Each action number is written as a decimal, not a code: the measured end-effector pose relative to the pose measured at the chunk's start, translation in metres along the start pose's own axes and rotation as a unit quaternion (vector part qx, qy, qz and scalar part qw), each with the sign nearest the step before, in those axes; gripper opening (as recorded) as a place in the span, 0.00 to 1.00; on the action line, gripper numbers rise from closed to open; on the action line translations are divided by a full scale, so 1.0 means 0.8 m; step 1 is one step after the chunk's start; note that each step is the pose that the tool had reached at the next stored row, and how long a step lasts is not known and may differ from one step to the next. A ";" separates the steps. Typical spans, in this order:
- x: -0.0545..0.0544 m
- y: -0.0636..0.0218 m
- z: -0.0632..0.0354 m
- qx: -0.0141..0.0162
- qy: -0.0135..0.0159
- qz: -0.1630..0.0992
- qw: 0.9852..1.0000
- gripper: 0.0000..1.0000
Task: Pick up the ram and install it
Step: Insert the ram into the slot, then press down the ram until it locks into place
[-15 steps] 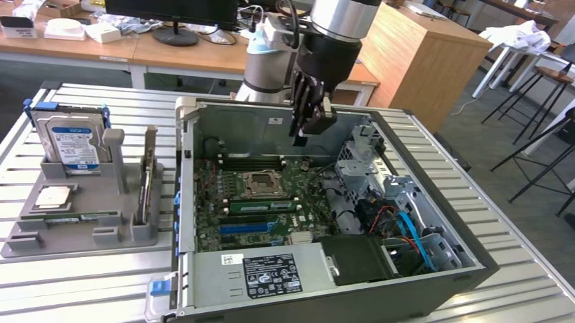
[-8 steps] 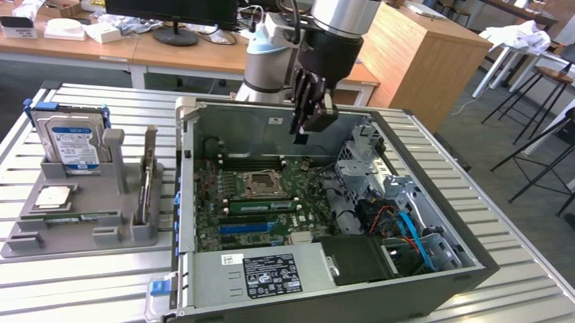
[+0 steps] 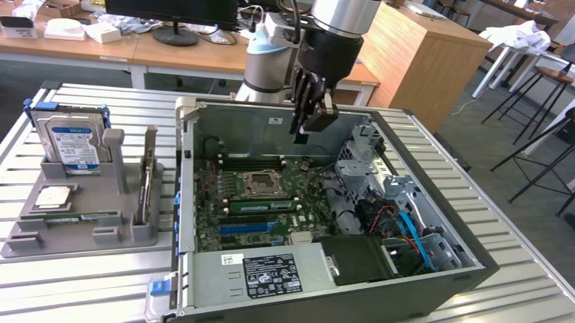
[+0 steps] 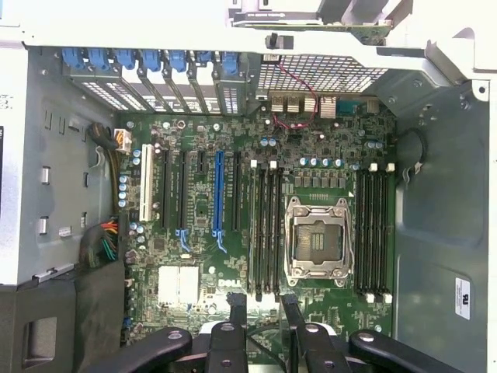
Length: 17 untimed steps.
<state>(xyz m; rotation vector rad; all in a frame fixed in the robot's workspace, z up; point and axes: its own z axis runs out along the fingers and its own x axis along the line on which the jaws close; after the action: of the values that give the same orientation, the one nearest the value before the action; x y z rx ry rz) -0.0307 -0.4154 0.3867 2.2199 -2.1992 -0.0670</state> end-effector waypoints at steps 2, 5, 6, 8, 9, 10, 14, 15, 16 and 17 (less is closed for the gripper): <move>0.000 0.000 0.000 0.000 0.000 0.000 1.000 0.31; 0.000 0.000 0.000 0.000 0.000 0.000 1.000 0.31; 0.000 0.000 0.000 0.000 0.000 0.000 1.000 0.31; 0.000 0.000 0.000 0.000 0.000 0.000 1.000 0.31; 0.000 0.000 0.000 0.000 0.000 0.000 1.000 0.31; 0.000 0.000 0.000 0.000 0.000 0.000 1.000 0.31; 0.000 0.000 0.000 0.000 0.000 0.000 1.000 0.23; 0.000 0.000 0.000 0.000 0.000 0.000 1.000 0.17; 0.000 0.000 0.000 0.000 0.000 0.000 1.000 0.17; 0.000 0.000 0.000 0.000 0.000 0.000 1.000 0.11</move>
<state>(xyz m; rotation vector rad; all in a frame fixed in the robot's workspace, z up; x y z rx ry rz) -0.0306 -0.4154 0.3867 2.2200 -2.1991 -0.0671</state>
